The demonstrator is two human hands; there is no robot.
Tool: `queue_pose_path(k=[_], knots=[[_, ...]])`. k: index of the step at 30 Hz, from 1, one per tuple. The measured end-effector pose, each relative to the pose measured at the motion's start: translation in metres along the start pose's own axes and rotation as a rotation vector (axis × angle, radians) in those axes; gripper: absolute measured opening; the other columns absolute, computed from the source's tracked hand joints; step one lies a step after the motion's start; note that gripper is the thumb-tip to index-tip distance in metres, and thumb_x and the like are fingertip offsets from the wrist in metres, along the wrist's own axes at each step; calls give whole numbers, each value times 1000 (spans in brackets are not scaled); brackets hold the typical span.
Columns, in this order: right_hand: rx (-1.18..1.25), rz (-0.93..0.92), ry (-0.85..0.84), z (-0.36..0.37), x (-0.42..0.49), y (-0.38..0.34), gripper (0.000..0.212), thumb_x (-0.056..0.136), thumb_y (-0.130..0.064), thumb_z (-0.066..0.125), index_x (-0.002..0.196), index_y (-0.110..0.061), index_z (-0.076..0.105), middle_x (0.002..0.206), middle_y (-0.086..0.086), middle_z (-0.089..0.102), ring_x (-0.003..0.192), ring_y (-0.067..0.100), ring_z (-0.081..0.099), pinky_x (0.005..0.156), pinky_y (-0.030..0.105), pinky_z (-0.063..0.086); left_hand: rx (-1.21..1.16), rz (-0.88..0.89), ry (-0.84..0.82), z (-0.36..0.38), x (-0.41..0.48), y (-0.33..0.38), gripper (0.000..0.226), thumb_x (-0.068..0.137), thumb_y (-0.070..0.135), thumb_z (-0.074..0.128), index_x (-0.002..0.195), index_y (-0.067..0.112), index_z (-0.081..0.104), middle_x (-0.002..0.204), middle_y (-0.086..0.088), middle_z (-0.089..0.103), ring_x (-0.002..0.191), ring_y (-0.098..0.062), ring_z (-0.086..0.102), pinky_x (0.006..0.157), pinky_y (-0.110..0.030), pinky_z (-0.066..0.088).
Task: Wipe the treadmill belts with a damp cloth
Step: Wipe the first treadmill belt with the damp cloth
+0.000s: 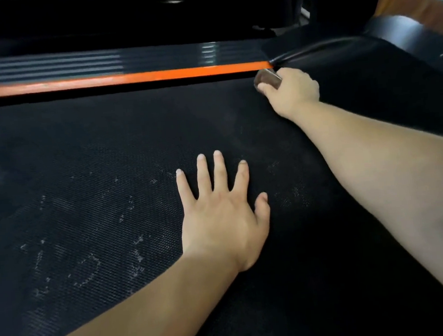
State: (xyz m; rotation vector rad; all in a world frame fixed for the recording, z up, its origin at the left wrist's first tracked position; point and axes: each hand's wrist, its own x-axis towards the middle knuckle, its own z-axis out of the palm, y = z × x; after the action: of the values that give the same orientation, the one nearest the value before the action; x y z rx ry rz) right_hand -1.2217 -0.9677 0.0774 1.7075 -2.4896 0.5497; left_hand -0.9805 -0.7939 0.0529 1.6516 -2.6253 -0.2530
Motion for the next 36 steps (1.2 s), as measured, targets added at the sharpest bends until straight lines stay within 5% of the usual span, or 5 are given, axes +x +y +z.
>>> queue_pose_path(k=[7,13,26,32,36], knots=[[-177,-100,25,4,25,7,51,97,-56,53,131,-18,57,130,12,58,121,36,52,100,48,37,18,3,14,0,-1,0,70,102,63,4,163,33,-8,171,-10,-17,155,-34,-26,122,-63,-12],[-304,81,97,3,43,26,45,97,-55,54,120,-19,67,127,12,55,119,33,49,99,46,35,7,0,27,0,-1,0,70,101,64,5,163,33,-6,172,-10,-17,155,-33,-26,122,-63,-14],[-16,-277,-26,-20,-21,53,28,96,-46,62,111,-23,70,116,1,57,111,26,45,99,46,31,14,4,19,-1,-1,0,72,100,63,1,164,31,-7,172,-12,-15,155,-36,-24,122,-65,-12],[-200,-119,48,5,48,23,36,100,-50,54,121,-24,67,126,6,56,121,33,44,100,46,31,-2,7,31,1,-1,1,72,101,64,4,164,31,-3,172,-11,-14,156,-35,-23,122,-64,-12],[-38,-113,-74,-3,37,29,33,98,-52,56,117,-28,68,120,3,55,120,31,46,99,44,29,-2,1,26,0,-1,0,72,100,64,4,164,31,-3,172,-11,-14,156,-35,-23,122,-64,-12]])
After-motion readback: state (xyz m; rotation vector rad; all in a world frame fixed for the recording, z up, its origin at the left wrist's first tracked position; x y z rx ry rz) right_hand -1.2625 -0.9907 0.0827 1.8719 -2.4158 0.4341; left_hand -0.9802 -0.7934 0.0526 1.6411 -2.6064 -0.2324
